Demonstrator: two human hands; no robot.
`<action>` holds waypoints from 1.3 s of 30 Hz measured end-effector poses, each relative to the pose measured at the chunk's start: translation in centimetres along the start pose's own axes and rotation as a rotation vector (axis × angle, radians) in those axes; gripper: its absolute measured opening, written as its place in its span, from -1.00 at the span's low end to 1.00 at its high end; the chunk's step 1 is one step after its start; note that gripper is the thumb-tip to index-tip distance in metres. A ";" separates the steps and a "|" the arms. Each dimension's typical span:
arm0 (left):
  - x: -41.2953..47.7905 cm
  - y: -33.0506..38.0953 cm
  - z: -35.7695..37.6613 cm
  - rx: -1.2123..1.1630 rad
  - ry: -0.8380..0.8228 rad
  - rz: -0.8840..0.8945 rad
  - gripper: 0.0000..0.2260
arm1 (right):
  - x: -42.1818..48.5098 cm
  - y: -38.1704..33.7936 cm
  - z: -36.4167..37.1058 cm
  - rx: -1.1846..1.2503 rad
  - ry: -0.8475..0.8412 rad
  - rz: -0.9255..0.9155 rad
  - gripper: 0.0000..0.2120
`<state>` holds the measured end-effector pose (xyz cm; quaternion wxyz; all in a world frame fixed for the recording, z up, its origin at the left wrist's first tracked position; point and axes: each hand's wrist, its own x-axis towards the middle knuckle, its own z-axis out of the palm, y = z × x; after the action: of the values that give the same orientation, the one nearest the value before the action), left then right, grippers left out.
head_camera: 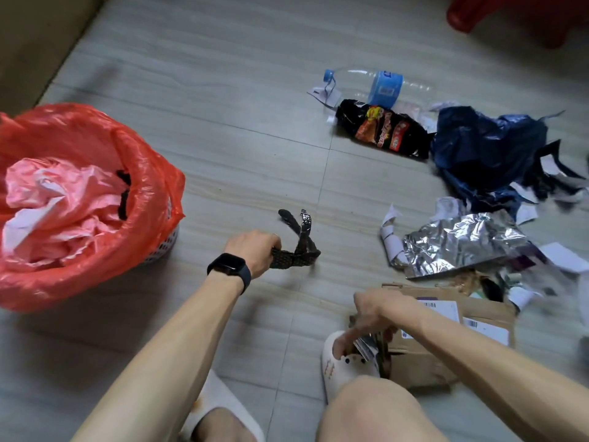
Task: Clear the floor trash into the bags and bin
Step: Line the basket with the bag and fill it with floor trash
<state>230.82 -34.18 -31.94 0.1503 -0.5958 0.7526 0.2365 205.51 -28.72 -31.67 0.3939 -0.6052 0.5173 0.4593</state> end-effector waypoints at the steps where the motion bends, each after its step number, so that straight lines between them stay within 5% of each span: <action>1: 0.0 0.5 -0.2 -0.002 0.004 0.007 -0.73 | 0.1 -0.2 0.2 -0.086 0.031 -0.013 -0.43; 5: -0.3 0.7 -1.7 -0.014 0.030 0.037 -0.73 | 1.6 -0.7 -1.7 -0.125 0.266 -0.064 -0.93; 8: -1.0 -1.1 -3.9 0.008 0.078 0.034 -0.74 | 2.2 -2.6 -5.4 -0.011 0.423 -0.143 -0.76; 17: -6.9 -11.8 -14.4 -0.124 0.539 -0.226 -0.73 | -2.4 -13.9 -19.0 0.549 1.059 -0.510 -0.79; 24: -13.9 -21.9 -16.9 -0.177 0.759 -0.506 -0.75 | -7.6 -26.4 -23.8 0.705 1.239 -0.875 -0.85; 27: -16.4 -25.6 -16.2 -0.161 0.731 -0.609 -0.70 | -8.8 -30.9 -24.0 0.696 1.237 -1.003 -0.86; 31: -17.5 -27.8 -13.9 -0.039 0.447 -0.656 -0.71 | -7.9 -33.8 -23.0 0.554 1.156 -1.055 -0.90; 35: -16.9 -27.6 -11.6 -0.036 0.199 -0.633 -0.70 | -5.6 -33.8 -21.8 0.177 1.078 -0.924 -0.68; 39: -15.6 -26.8 -10.5 -0.030 0.174 -0.573 -0.72 | -4.1 -33.6 -19.8 -0.331 1.054 -0.891 -0.47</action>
<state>261.15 -31.74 -19.88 0.1372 -0.8042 0.5602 0.1436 241.43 -41.33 -22.33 0.1443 -0.9528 0.2659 -0.0271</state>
